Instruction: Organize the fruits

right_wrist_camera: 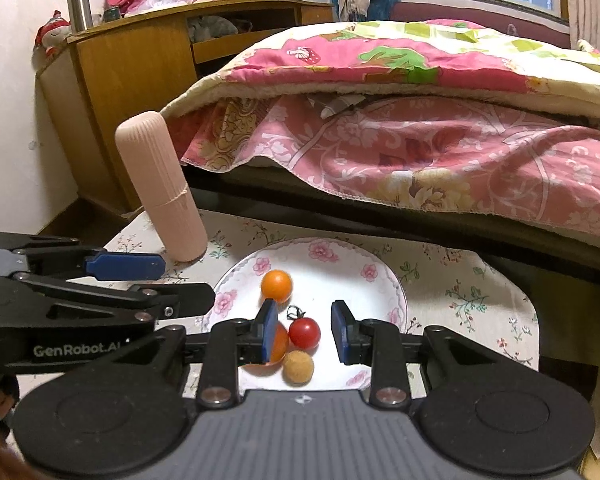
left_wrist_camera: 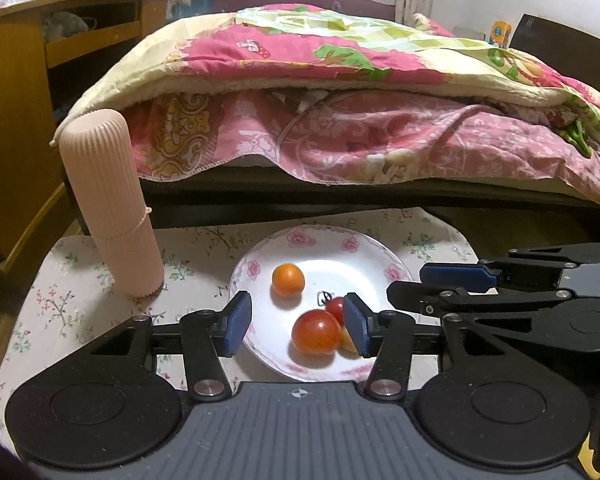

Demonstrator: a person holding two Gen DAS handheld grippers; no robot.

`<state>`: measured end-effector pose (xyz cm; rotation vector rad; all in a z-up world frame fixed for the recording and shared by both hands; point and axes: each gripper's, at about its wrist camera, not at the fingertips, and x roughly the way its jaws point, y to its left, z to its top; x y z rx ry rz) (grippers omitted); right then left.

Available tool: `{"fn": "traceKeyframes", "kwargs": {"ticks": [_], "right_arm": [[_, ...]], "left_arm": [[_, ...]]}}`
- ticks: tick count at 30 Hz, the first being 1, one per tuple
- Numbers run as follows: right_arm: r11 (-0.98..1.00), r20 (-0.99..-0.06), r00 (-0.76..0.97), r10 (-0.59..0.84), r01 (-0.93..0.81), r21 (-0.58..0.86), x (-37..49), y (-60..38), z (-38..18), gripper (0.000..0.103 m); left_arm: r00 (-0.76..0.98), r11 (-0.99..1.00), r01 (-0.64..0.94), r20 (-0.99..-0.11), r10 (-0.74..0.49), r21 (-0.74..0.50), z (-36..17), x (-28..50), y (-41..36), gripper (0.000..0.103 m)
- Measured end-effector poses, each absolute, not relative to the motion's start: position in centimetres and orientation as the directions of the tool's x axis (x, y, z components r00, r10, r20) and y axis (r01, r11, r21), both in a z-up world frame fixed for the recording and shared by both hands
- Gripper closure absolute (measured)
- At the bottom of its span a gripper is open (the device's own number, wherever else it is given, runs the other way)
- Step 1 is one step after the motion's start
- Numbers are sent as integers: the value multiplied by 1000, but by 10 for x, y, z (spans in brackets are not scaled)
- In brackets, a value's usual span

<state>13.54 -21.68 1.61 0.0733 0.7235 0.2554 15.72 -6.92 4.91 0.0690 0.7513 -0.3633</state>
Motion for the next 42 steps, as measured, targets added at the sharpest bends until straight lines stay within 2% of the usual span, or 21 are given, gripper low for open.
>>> {"fn": "traceKeyframes", "kwargs": {"ticks": [17, 24, 42], "right_arm": [[962, -651, 709, 273, -205, 180, 85, -211, 23, 73], [958, -657, 697, 287, -219, 186, 70, -204, 24, 73], [944, -754, 574, 320, -259, 203, 56, -197, -11, 70]], "left_arm": [[656, 927, 370, -689, -307, -62, 57, 113, -63, 43], [650, 927, 372, -697, -303, -56, 57, 94, -54, 36], [506, 902, 427, -810, -297, -64, 9, 74, -40, 32]]}}
